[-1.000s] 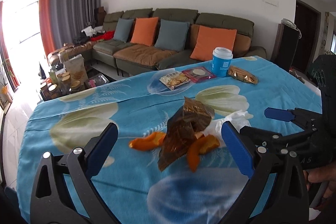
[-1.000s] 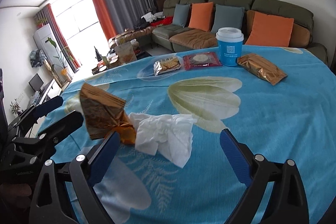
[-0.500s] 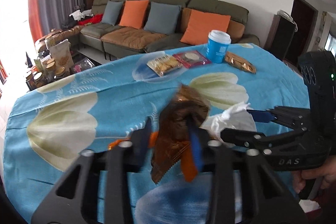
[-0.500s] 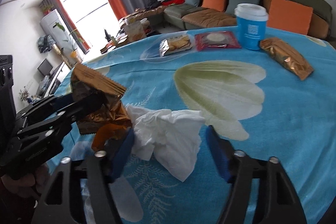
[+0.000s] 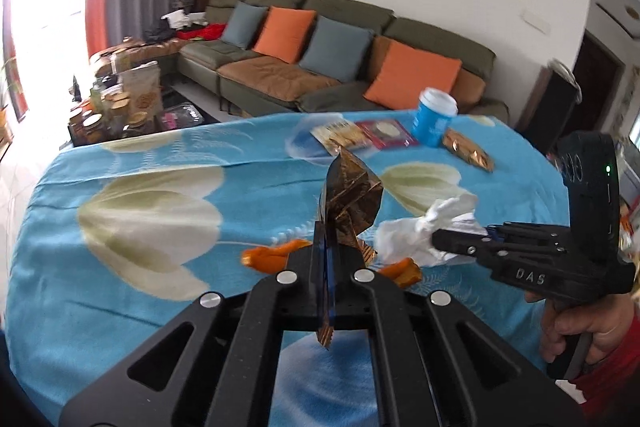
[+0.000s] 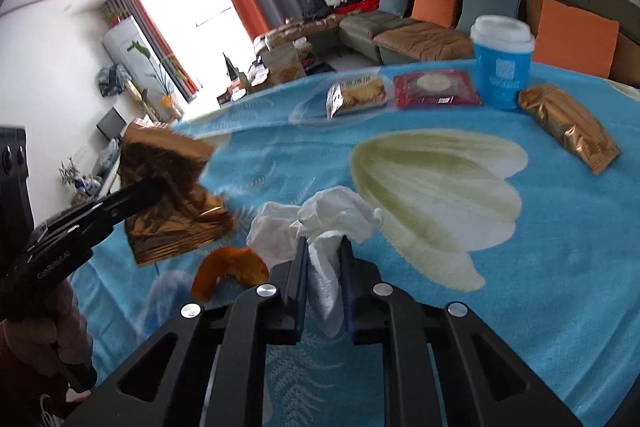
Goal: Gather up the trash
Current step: 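Grasp gold foil wrapper with left tool while right tool grips white tissue, then carry the foil wrapper and tissue with both tools over the teal bin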
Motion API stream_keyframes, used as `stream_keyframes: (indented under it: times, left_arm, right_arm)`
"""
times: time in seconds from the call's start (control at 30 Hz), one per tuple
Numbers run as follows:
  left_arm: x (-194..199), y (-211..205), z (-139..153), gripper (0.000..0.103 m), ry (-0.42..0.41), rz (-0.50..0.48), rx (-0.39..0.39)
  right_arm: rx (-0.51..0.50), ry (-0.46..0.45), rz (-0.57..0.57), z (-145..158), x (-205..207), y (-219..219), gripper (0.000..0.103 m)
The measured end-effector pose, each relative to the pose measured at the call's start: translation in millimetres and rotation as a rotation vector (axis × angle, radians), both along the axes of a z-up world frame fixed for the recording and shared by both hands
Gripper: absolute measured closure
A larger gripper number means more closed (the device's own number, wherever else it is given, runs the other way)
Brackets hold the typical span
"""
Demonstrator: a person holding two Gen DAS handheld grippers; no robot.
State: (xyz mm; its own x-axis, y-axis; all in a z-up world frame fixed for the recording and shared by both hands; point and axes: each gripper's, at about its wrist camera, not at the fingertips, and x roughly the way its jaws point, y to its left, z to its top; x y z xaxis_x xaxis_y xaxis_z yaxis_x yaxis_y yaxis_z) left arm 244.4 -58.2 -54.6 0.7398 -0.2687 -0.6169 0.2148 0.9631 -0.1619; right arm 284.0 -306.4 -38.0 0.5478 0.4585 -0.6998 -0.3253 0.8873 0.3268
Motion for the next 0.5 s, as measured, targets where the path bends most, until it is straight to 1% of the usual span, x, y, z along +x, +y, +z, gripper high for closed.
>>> stream_keyframes:
  times: [0.1,0.17,0.3,0.5]
  left_arm:
    - [-12.8,15.4,11.1,0.102,-0.019,0.056,-0.01]
    - [-24.1,25.1,17.2,0.102,-0.031,0.099,-0.011]
    - [-51.8,42.8,29.5,0.102,-0.056,0.181,-0.005]
    - [-110.6,72.5,47.5,0.102,-0.097,0.31,0.004]
  right_arm:
    - [0.007,-0.046,-0.025,9.6,-1.3,-4.8,0.09]
    - [0.026,-0.065,-0.015,15.8,-2.7,-4.5,0.09]
    - [0.055,-0.089,0.061,25.2,-11.0,10.0,0.09]
    - [0.13,-0.134,0.223,48.5,-49.4,50.9,0.09]
